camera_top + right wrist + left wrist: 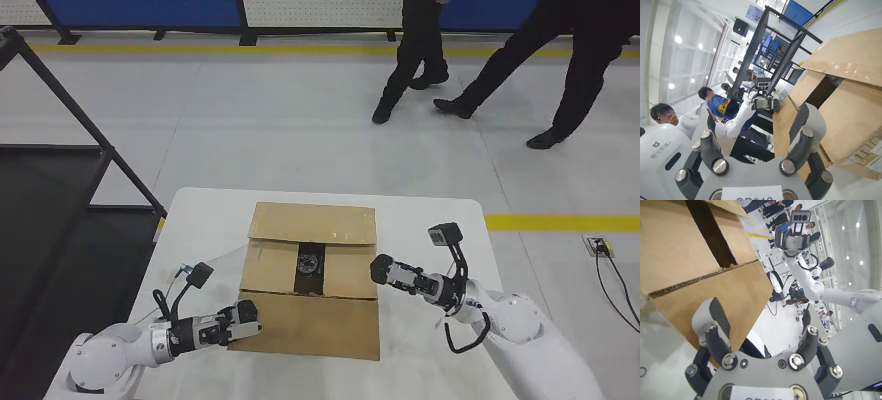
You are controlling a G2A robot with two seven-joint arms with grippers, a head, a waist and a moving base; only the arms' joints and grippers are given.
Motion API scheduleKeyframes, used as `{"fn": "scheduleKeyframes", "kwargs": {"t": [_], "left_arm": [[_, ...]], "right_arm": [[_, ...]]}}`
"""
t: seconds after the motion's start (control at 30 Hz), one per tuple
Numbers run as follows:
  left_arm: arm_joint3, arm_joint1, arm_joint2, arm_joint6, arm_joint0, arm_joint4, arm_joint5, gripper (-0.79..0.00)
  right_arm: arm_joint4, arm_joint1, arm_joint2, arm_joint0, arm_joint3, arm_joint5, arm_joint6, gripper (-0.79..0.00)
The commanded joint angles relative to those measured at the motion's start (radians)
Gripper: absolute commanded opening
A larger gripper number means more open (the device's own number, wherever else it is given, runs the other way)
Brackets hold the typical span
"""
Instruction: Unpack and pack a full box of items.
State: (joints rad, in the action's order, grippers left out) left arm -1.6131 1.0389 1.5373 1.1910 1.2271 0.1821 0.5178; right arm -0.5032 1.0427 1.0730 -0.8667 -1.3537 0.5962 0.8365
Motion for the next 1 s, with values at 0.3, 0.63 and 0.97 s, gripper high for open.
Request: {"fn": "scheduleKeyframes", "kwargs": {"t": [0.3, 0.63, 0.97], "left_arm": [[0.000, -0.007, -0.010, -0.017, 0.004, 0.001, 0.002, 0.000], [-0.016, -0.007, -0.019, -0.046, 0.013, -0.010, -0.008, 0.000], [-0.031, -0.015, -0.036, -0.070, 0.019, -0.022, -0.005, 0.000]], "right_arm": [[-0.199, 0.033, -0.042, 0.101, 0.169, -0.278, 0.045, 0.000], [-0.176, 0.037, -0.051, 0.099, 0.160, -0.327, 0.001, 0.000], [-0.184, 0.077, -0.105, 0.177, 0.261, -0.424, -0.057, 0.000]]}}
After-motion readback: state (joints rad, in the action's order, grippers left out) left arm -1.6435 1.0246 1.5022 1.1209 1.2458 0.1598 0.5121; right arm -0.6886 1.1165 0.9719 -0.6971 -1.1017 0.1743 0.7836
